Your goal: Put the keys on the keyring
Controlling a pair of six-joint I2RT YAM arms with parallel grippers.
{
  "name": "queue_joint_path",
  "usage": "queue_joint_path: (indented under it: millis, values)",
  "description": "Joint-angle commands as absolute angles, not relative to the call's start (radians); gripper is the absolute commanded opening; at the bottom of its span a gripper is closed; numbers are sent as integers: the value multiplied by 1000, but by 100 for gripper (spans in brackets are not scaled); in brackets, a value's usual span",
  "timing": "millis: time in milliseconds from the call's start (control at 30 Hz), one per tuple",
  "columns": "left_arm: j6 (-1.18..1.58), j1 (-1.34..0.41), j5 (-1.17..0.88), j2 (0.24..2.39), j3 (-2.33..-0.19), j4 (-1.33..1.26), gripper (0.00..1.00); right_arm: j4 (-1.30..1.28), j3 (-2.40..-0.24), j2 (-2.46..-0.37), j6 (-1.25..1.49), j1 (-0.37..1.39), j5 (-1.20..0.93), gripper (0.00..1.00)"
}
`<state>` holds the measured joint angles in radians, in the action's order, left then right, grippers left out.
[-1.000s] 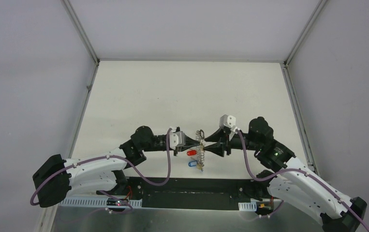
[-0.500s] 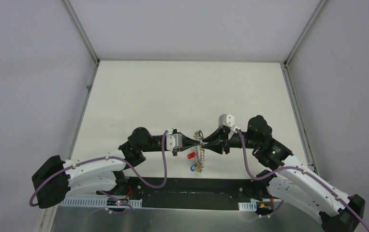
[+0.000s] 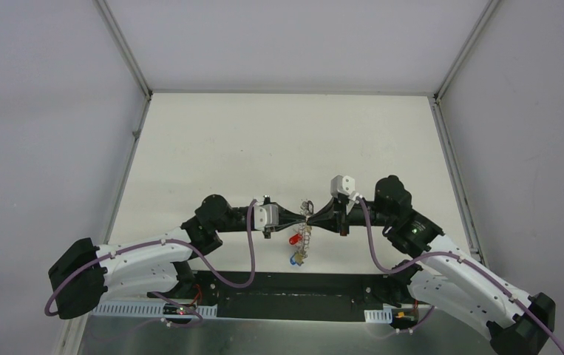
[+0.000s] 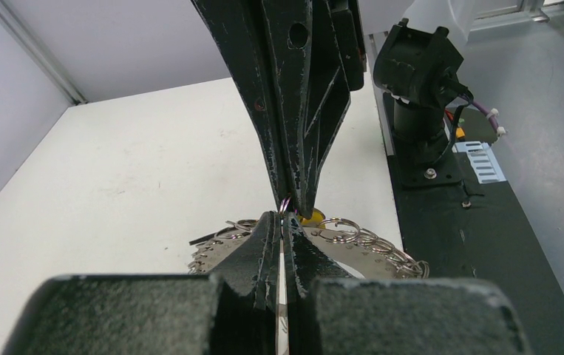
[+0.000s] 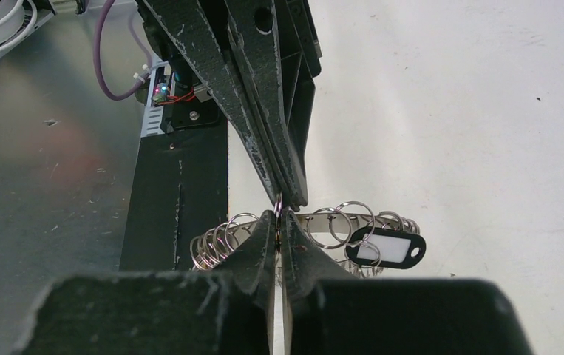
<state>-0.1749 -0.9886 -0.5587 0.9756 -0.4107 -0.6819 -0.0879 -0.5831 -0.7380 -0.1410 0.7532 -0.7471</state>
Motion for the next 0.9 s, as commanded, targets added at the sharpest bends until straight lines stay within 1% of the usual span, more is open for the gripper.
queue_joint_path:
  millis: [0, 100, 167, 233, 267, 300, 500, 600, 700, 867]
  values:
    - [-192, -999, -581, 940, -428, -767, 0, -35, -589, -735, -157, 748, -775, 0]
    - [-206, -999, -567, 925, -432, -725, 0, -58, -595, -738, -168, 747, -779, 0]
    - [-222, -999, -552, 907, -439, -670, 8, -93, -608, -748, -181, 746, -777, 0]
    - [-244, -999, -532, 886, -451, -594, 24, -149, -639, -766, -202, 747, -771, 0]
    - [-258, -999, -525, 874, -459, -550, 29, -178, -656, -777, -214, 747, -770, 0]
    - [-274, -999, -521, 865, -467, -508, 33, -210, -673, -791, -226, 746, -770, 0]
    - [-361, -1000, -507, 840, -531, -260, 48, -418, -798, -872, -299, 748, -772, 0]
    - [-386, -999, -520, 855, -575, -161, 51, -544, -874, -930, -337, 747, -769, 0]
    - [-388, -1000, -538, 885, -599, -127, 51, -633, -926, -972, -353, 747, -781, 0]
    - [-364, -999, -575, 967, -641, -124, 49, -648, -945, -991, -346, 748, -802, 0]
